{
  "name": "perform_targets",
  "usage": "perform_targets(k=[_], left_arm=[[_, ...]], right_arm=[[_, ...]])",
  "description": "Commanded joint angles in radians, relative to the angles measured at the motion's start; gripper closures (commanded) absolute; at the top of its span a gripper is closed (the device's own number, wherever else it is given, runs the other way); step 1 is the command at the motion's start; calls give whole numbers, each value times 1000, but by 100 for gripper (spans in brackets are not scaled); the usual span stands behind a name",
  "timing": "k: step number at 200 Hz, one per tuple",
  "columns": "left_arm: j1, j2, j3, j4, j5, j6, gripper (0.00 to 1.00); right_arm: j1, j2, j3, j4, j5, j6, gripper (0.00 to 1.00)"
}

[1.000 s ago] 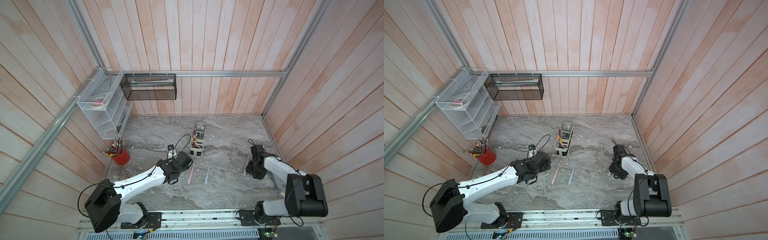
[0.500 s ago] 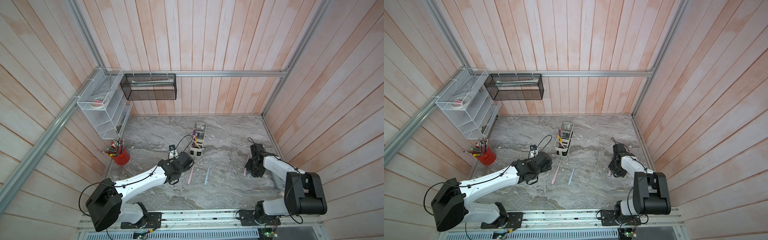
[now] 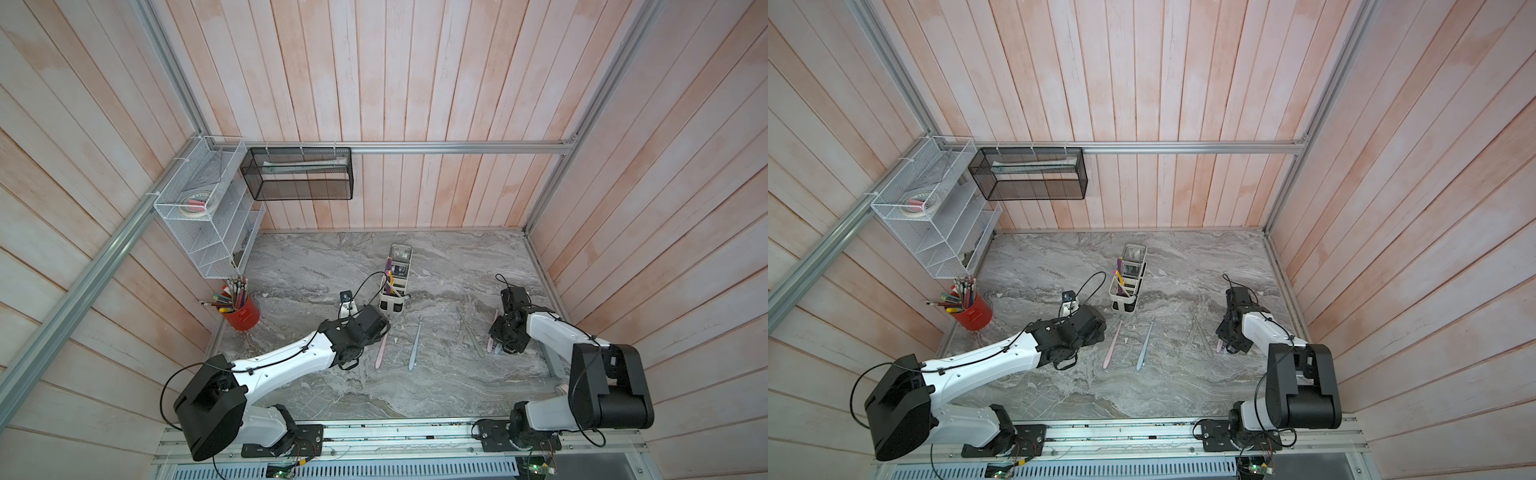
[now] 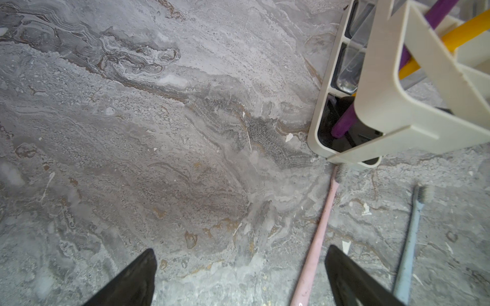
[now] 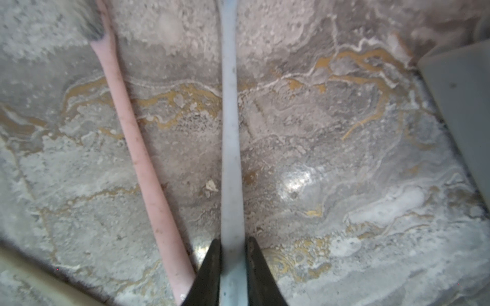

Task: Place the toothbrush into the toothbrush holder
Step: Pick up the toothbrush from the center of the board.

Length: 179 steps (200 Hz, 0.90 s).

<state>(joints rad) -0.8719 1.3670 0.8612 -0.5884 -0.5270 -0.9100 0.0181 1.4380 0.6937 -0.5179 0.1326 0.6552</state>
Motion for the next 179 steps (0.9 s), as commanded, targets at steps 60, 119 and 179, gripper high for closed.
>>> perform_targets(k=[60, 119, 179], left_arm=[[-10, 16, 29, 6, 19, -10, 0], [-16, 12, 29, 11, 24, -21, 0], [-21, -7, 15, 18, 25, -33, 0]], right_arm=[[1, -52, -52, -66, -23, 19, 88], [15, -109, -27, -105, -6, 27, 94], [54, -174, 23, -151, 4, 11, 94]])
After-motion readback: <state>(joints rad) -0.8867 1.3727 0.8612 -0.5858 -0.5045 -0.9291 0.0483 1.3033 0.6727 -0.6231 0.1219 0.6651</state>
